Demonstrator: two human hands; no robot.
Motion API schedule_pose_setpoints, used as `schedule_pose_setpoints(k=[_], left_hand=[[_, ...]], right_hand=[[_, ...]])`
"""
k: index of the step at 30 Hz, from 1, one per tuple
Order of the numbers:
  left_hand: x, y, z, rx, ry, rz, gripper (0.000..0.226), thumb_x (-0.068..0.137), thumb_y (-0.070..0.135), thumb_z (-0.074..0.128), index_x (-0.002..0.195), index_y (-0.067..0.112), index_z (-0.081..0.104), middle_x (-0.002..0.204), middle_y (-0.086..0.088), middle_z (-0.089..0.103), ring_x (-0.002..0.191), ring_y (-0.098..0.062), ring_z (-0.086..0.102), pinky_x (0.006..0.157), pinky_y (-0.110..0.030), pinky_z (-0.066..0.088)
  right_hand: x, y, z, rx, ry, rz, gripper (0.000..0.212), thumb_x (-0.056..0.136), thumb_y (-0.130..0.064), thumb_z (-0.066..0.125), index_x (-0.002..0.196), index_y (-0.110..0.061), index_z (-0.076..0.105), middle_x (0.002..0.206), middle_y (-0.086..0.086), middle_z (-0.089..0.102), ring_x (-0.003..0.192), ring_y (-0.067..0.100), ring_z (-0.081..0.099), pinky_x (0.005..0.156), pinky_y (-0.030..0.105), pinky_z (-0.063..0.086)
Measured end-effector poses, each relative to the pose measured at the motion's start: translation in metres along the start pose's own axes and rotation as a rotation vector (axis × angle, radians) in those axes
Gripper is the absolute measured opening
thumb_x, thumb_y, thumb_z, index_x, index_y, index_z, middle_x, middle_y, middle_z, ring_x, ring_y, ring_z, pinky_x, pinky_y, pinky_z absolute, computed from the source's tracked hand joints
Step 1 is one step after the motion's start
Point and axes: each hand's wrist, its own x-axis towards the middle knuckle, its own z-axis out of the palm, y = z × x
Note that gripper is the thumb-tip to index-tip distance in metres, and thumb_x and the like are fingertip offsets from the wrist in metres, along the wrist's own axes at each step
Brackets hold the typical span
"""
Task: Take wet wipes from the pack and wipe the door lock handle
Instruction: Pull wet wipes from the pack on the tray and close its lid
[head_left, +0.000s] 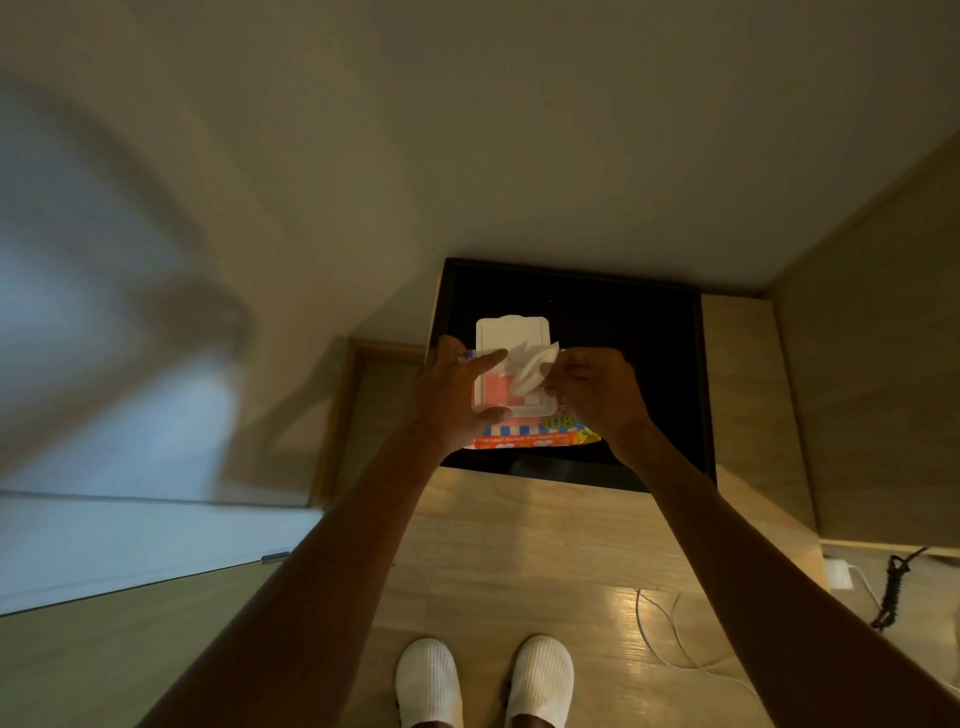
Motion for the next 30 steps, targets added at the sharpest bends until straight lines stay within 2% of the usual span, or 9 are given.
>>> schedule_pose_setpoints(k=[4,10,13,17,21,23,26,28,30], left_hand=[[0.004,0.002,-0.002,0.003,-0.002,-0.035,0.078,0.069,0.049,0.077,0.137,0.035,0.043,0.13,-0.006,0.039,0.115,-0.022,0.046,0.091,-0.034,0.046],[0.003,-0.001,-0.002,-0.019,-0.019,-0.037,0.078,0.07,0.045,0.078,0.138,0.031,0.043,0.13,-0.008,0.04,0.116,-0.024,0.046,0.095,-0.036,0.047],[0.001,-0.001,-0.001,-0.019,-0.013,-0.032,0.079,0.069,0.046,0.078,0.138,0.032,0.043,0.13,-0.008,0.04,0.116,-0.023,0.046,0.095,-0.037,0.048],[0.001,0.0,-0.003,-0.007,-0.01,-0.037,0.076,0.068,0.045,0.08,0.135,0.033,0.045,0.13,-0.009,0.041,0.115,-0.024,0.047,0.093,-0.037,0.048],[-0.001,0.001,-0.002,-0.016,-0.009,-0.044,0.075,0.069,0.043,0.079,0.135,0.032,0.045,0.132,-0.009,0.04,0.118,-0.024,0.046,0.093,-0.035,0.046],[-0.001,0.001,-0.001,-0.011,-0.007,-0.044,0.074,0.07,0.044,0.078,0.135,0.032,0.045,0.133,-0.008,0.04,0.12,-0.023,0.045,0.093,-0.034,0.045],[-0.001,0.0,0.0,0.016,-0.009,-0.044,0.076,0.07,0.047,0.077,0.136,0.033,0.043,0.134,-0.007,0.039,0.12,-0.022,0.044,0.092,-0.032,0.044],[-0.001,0.0,0.0,-0.012,-0.012,-0.058,0.076,0.07,0.044,0.078,0.137,0.032,0.043,0.135,-0.007,0.039,0.121,-0.023,0.044,0.094,-0.033,0.044],[-0.001,-0.001,0.002,-0.022,-0.008,-0.066,0.076,0.071,0.043,0.078,0.137,0.031,0.044,0.136,-0.008,0.039,0.122,-0.024,0.044,0.094,-0.033,0.044]], right_hand=[[-0.007,-0.003,0.0,0.122,0.025,-0.002,0.009,0.091,-0.013,0.059,0.094,-0.01,0.066,0.088,-0.007,0.068,0.079,0.002,0.066,0.062,0.012,0.054],[-0.016,-0.003,-0.007,0.54,0.023,0.167,0.016,0.097,-0.013,0.048,0.106,-0.008,0.061,0.106,0.007,0.067,0.095,0.018,0.068,0.077,0.027,0.058],[-0.019,-0.001,-0.01,0.523,0.019,0.195,0.018,0.099,-0.015,0.043,0.101,-0.015,0.061,0.108,0.007,0.066,0.099,0.02,0.066,0.084,0.035,0.056],[-0.014,-0.007,-0.017,0.571,0.071,0.234,0.02,0.1,-0.017,0.039,0.093,-0.023,0.058,0.101,0.003,0.062,0.096,0.019,0.063,0.085,0.037,0.054],[-0.013,-0.002,-0.023,0.466,0.003,0.252,0.017,0.1,-0.02,0.04,0.103,-0.021,0.057,0.103,0.001,0.061,0.097,0.019,0.062,0.089,0.042,0.053],[-0.012,-0.002,-0.024,0.422,-0.033,0.26,0.02,0.1,-0.028,0.041,0.107,-0.02,0.058,0.099,0.004,0.063,0.092,0.018,0.063,0.088,0.04,0.054],[-0.009,-0.01,-0.025,0.35,-0.066,0.25,0.022,0.096,-0.038,0.047,0.099,-0.021,0.061,0.087,0.001,0.063,0.076,0.012,0.061,0.072,0.027,0.051],[-0.005,-0.014,-0.025,0.351,-0.053,0.235,0.016,0.094,-0.031,0.054,0.098,-0.019,0.063,0.094,0.001,0.066,0.081,0.01,0.063,0.066,0.021,0.049],[-0.002,-0.016,-0.026,0.416,-0.046,0.236,0.016,0.092,-0.021,0.059,0.105,-0.014,0.065,0.107,0.006,0.067,0.095,0.018,0.065,0.076,0.027,0.054]])
